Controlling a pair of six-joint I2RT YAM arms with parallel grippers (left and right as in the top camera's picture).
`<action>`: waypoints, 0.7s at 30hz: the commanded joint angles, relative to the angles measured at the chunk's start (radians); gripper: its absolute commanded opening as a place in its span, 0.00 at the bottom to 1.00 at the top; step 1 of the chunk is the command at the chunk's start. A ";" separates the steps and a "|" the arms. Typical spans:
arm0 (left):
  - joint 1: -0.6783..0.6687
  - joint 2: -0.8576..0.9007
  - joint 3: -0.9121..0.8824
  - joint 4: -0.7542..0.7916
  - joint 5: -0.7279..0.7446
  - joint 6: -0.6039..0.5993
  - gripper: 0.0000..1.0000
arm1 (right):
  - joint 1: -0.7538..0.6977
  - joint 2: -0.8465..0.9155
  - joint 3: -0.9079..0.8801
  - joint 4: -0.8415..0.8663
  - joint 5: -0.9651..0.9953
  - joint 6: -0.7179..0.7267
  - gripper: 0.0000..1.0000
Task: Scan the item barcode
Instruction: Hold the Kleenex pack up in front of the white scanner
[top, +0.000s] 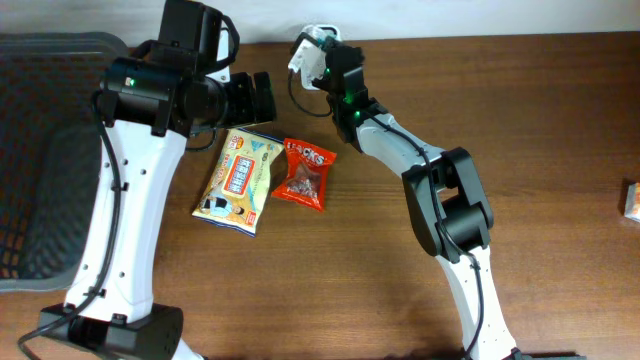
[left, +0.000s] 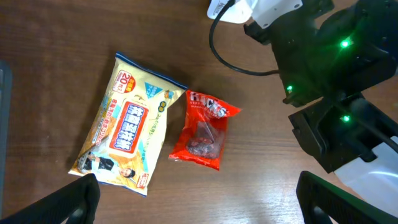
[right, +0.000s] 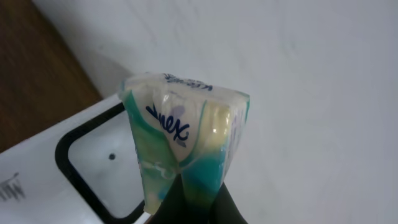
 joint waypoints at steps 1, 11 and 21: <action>0.000 0.001 0.002 0.002 -0.004 0.012 0.99 | -0.012 -0.005 0.002 0.008 -0.035 -0.097 0.04; 0.000 0.001 0.002 0.002 -0.004 0.012 0.99 | -0.029 0.001 0.002 0.207 -0.002 -0.037 0.04; 0.000 0.001 0.002 0.001 -0.004 0.012 0.99 | -0.034 0.018 0.004 0.023 -0.110 -0.039 0.04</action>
